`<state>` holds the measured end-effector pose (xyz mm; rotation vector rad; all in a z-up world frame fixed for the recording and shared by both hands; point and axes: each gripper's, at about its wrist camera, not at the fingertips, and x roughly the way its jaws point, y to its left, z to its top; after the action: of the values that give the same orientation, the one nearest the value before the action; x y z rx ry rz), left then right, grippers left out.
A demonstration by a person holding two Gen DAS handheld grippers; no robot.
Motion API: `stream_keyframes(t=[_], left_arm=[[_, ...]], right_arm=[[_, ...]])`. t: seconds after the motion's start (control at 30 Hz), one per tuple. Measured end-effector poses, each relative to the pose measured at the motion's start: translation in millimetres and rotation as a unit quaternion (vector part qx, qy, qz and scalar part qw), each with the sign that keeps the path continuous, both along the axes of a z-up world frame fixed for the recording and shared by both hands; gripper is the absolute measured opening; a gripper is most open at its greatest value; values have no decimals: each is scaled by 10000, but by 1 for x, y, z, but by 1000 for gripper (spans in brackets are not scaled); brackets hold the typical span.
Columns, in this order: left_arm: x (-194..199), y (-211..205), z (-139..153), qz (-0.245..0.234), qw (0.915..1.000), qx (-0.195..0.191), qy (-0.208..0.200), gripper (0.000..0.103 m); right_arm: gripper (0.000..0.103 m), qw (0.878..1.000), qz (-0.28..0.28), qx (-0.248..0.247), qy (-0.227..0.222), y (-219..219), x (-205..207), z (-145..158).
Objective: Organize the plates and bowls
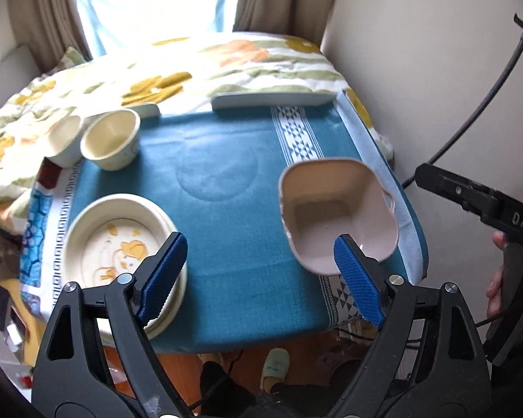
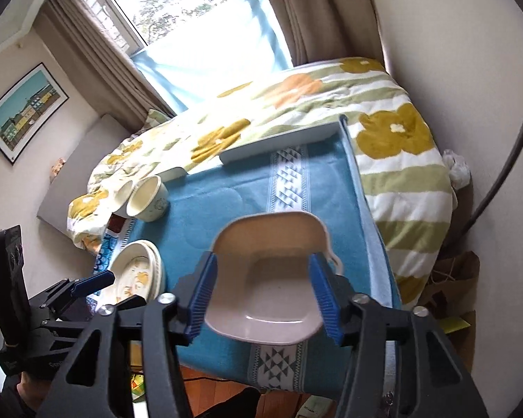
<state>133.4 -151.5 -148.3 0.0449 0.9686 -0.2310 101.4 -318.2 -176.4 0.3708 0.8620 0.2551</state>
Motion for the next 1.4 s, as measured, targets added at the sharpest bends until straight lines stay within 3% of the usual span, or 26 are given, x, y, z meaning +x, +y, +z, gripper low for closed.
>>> stream_keyframes(t=[0.03,0.07,0.3,0.47,0.57,0.73,0.93,1.0,1.13,1.23,1.4], left_arm=[[-2,9,11,133,9998,17,-139,96],[-4,19,22,257,9993,37,-280,103],[16,83,55,682,9955,158,-638,103],[57,138,54,873,9951,1,-474,103],[92,169,45,987,9945,-172,-314,103],[151,220,17,1118,9925,-486,76,103],[213,255,-42,994,9891,-748,791,101],[230,258,-61,893,9881,-743,1010,90],[259,262,-95,694,9824,-954,1451,67],[272,263,-112,572,9795,-1016,1644,53],[282,260,-128,394,9769,-1067,1808,34]], right_arm=[[99,9999,91,35,-132,7,1,7],[102,9995,165,26,-273,15,3,14],[102,9944,687,-283,-755,82,37,42],[102,9940,833,-501,-506,128,81,46],[102,9964,580,-548,-278,151,111,38],[102,9959,629,-605,254,193,165,8],[102,9932,629,-410,895,229,218,-41],[99,9921,614,-339,1042,238,231,-57],[69,9878,623,-180,1418,257,251,-85],[56,9855,647,-124,1565,266,259,-99],[42,9834,662,-117,1687,274,266,-109]])
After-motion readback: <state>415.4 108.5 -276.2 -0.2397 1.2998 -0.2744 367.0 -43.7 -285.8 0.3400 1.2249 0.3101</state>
